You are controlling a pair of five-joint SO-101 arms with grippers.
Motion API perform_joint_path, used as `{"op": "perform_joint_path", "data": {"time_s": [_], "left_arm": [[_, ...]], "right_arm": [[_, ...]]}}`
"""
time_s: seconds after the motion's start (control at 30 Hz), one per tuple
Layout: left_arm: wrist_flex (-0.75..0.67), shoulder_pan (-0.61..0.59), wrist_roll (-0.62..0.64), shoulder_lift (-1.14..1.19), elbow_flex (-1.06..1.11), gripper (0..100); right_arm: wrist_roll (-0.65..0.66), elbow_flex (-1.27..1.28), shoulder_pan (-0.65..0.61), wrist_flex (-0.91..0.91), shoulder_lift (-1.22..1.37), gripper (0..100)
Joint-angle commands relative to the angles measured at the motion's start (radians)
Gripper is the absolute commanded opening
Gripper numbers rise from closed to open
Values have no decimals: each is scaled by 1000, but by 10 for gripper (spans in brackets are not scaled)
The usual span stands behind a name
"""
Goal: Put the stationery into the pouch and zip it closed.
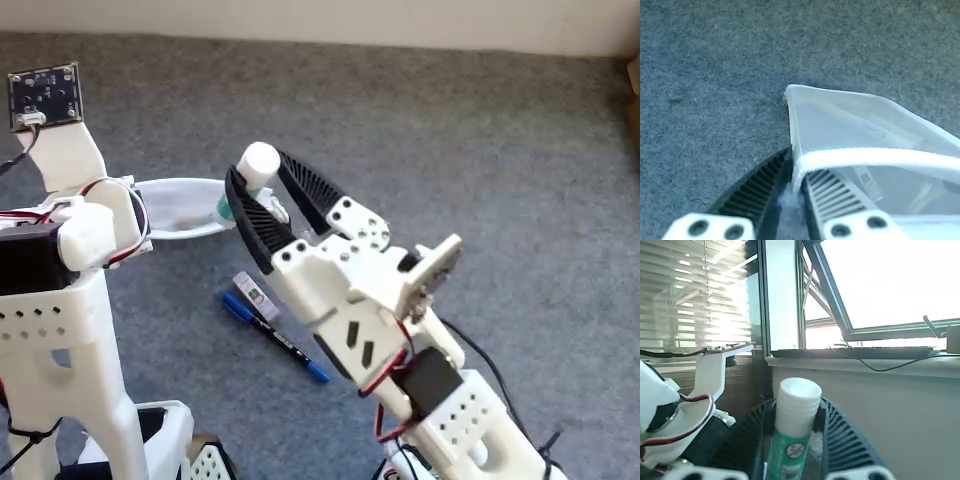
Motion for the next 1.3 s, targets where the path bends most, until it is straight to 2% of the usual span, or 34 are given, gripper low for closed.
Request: {"op": "perform_joint_path", "data": {"time_s": [0.0, 0.27, 0.73, 1.07, 1.17, 1.27], "left_arm": [[-15, 19, 9, -1, -16, 7], [-14, 18, 9, -2, -16, 7], [-15, 18, 9, -2, -16, 7], [-15, 19, 9, -2, -16, 7], [-15, 19, 9, -2, -16, 7], [-15, 19, 9, -2, -16, 7]], "right_arm": [[14, -12, -12, -114, 90, 5], [14, -7, -12, -263, 266, 5], [14, -2, -12, -305, 449, 5], [12, 79, -51, -337, 424, 11], [12, 81, -53, -323, 415, 60], [8, 71, -53, -231, 403, 115]]}}
